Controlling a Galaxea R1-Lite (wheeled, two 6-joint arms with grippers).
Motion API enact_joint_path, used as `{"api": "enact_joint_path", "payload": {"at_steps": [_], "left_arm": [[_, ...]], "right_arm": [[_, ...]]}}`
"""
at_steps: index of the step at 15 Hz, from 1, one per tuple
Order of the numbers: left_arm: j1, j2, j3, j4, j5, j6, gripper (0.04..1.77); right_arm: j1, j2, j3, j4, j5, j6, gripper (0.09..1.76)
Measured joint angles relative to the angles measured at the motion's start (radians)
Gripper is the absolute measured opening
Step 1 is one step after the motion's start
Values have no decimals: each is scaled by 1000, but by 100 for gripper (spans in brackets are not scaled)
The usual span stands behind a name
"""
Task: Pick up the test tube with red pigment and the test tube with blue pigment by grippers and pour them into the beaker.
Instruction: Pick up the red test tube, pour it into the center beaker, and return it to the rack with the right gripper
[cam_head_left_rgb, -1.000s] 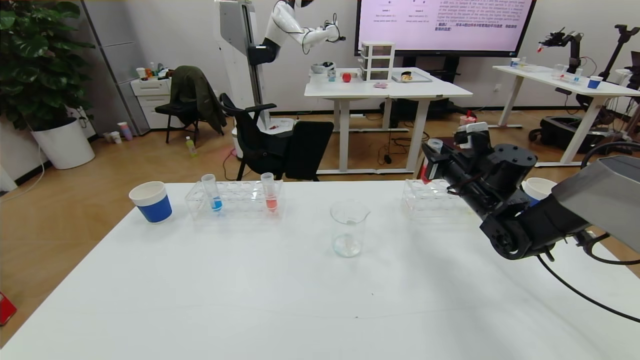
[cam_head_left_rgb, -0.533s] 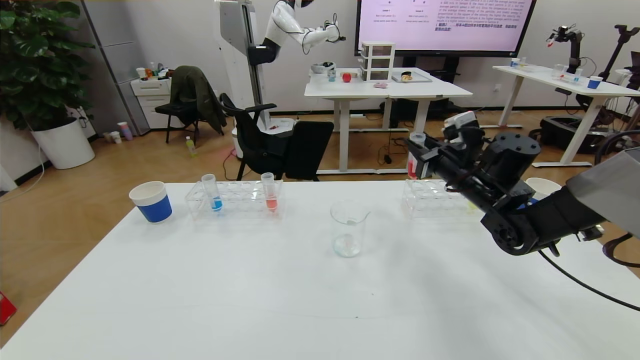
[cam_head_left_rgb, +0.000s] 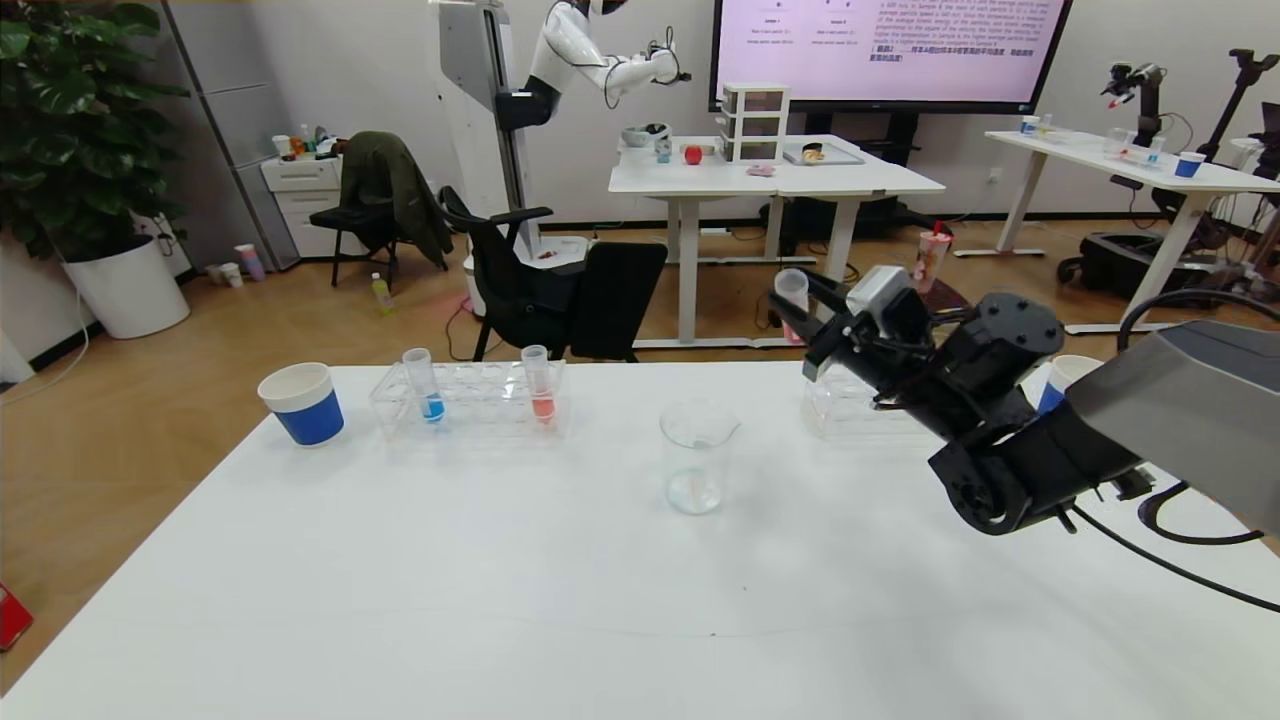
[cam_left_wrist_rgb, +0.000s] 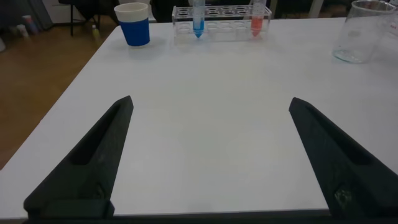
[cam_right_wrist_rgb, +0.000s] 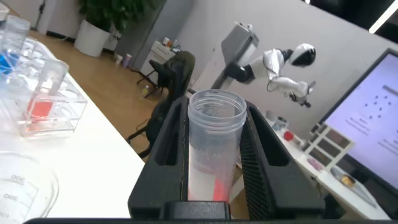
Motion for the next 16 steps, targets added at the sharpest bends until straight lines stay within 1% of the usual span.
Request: {"api": "enact_joint_path", "payload": {"at_steps": [3, 5, 9, 12, 16], "left_arm": [[0, 0, 0, 0, 0, 0, 175], [0, 0, 0, 0, 1, -1, 175], [0, 0, 0, 0, 0, 0, 175], [0, 0, 0, 0, 1, -1, 175], [0, 0, 0, 0, 1, -1, 175]], "right_arm": [[-3, 47, -8, -11, 97, -151, 50], [-1, 71, -21, -12, 145, -220, 50], [-8, 119, -100, -13, 245, -361, 50], [14, 146, -127, -13, 258, -407, 50], [26, 176, -192, 1, 351, -497, 50]]}}
